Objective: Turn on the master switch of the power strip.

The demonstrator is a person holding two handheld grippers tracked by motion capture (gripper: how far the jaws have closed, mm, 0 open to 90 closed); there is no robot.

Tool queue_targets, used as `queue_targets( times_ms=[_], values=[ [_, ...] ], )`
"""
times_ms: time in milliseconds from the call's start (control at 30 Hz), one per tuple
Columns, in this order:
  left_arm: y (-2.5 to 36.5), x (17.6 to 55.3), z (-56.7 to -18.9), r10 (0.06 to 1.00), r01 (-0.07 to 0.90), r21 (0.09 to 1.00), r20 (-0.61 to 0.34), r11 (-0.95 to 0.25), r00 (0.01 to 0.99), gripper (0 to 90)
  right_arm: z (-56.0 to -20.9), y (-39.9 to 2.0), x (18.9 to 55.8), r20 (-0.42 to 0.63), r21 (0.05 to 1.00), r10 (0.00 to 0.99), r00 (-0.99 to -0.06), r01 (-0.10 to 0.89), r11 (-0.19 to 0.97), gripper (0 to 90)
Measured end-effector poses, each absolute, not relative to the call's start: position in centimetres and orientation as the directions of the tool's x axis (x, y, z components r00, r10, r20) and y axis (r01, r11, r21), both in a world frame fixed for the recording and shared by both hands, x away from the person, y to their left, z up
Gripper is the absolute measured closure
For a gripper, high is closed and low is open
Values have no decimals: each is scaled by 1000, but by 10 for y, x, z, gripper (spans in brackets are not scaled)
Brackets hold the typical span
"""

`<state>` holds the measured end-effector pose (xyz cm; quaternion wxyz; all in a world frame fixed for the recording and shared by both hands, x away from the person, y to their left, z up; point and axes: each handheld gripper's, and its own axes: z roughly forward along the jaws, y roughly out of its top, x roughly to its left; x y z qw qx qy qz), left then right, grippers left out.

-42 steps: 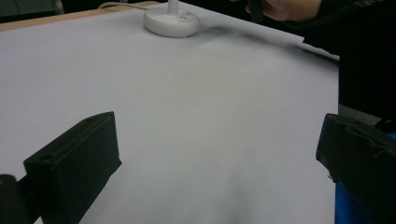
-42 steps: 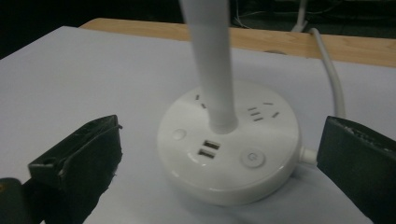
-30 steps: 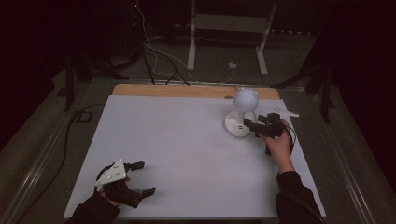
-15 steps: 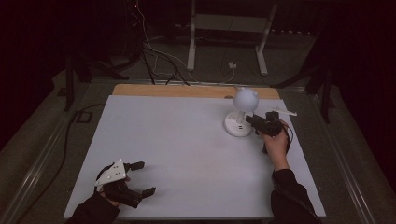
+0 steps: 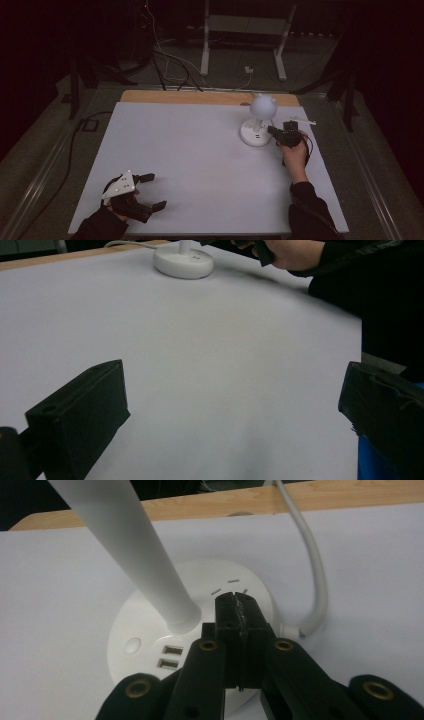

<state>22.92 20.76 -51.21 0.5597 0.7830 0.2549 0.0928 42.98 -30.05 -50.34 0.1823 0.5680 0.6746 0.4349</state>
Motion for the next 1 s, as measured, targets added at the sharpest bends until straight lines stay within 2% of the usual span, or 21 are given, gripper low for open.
queue_targets(
  times_ms=[367,1000],
  values=[
    [208,229,-512,504,296,925,-142,-239,852,0,-506,-297,425,264,791,912,-313,611,-19,900],
    [207,229,-512,501,295,924,-140,-243,854,0,-515,-299,422,221,807,906,-361,589,37,900]
  ],
)
